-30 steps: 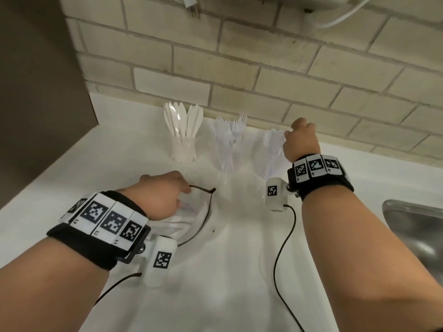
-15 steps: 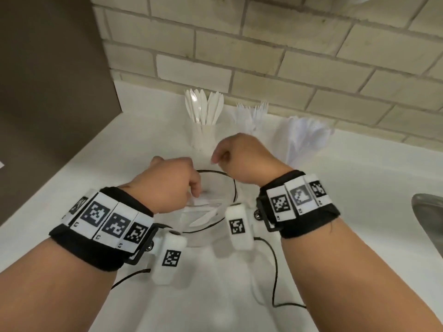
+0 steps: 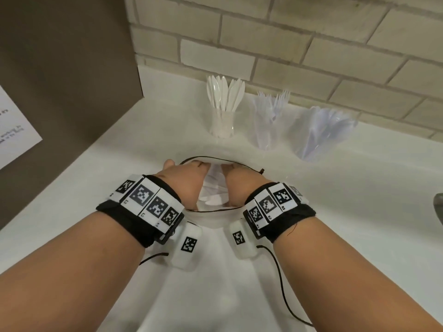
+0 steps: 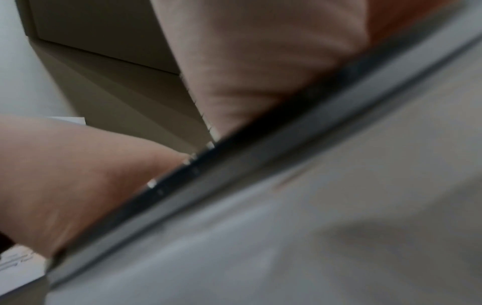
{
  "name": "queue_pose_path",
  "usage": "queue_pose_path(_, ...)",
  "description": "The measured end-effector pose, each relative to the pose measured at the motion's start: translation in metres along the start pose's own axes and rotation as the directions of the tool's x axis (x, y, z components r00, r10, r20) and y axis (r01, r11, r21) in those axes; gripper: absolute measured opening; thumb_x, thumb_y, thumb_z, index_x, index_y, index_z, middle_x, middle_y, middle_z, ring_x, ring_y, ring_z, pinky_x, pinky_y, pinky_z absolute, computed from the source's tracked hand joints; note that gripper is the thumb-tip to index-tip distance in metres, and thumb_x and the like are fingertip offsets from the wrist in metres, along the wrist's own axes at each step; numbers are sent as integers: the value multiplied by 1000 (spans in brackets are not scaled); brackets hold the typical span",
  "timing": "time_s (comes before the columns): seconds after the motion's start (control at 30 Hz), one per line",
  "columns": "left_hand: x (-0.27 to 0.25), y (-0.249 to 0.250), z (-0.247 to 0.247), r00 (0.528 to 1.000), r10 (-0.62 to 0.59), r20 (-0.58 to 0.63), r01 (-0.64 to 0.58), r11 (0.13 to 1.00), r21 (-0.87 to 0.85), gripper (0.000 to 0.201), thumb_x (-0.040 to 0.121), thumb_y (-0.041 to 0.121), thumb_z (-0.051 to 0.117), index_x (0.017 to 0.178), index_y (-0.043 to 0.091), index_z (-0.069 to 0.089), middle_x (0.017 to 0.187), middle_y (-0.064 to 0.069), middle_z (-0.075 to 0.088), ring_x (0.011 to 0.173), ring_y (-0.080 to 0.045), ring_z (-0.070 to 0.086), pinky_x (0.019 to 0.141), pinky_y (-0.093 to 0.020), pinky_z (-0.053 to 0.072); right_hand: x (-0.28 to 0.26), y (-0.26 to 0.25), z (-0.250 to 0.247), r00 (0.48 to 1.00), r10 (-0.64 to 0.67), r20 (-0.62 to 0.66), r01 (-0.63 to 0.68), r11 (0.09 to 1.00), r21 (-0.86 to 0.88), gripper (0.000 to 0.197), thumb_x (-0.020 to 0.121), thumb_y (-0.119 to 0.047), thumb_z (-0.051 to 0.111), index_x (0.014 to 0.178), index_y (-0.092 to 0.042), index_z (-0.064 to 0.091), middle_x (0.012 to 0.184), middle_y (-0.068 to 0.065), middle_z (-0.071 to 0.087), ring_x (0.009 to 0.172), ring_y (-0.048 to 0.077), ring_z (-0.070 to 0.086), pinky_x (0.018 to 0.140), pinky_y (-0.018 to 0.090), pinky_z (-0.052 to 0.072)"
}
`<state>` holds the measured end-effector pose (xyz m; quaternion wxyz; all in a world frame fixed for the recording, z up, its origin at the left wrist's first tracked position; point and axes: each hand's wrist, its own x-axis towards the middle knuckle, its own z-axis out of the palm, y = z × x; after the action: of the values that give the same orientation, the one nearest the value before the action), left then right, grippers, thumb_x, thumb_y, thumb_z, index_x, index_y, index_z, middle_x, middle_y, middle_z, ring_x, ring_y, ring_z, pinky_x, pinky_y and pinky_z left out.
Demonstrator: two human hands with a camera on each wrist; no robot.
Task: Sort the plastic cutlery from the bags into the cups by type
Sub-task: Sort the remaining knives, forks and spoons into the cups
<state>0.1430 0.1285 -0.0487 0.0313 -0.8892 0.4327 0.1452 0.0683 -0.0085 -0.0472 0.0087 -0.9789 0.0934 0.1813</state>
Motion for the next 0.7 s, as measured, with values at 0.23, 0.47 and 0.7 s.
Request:
queue_pose_path(0.23,5,-8,-2,999,-39,-4,39,996,-76,78,70,61,63,136,35,32,134,12,42,124,-10,42,92,-39,24,-5,4,-11,999,38,36,-42,990,134,62,82,-36,71,131,-6,49,125,9,58,111,26,57,87,30,46)
queue_pose_path(0.47,3,-8,-3,999,-15,-38,12,997,-72,85,63,60,71,134,30,35,129,8,45,124,-13,44,88,-41,28,-5,-4,-9,997,80,-21,-75,981,178,57,78,-43,71,123,-13,53,119,6,56,105,25,57,82,33,48)
queue_pose_path(0.7,0,-2,-3,997,-45,-67,42,998,-45,66,69,51,72,128,31,49,125,3,44,114,-14,49,94,-41,28,-4,-10,-9,995,97,6,-97,986,138,61,74,-50,73,115,-9,55,112,10,59,105,27,58,81,31,46)
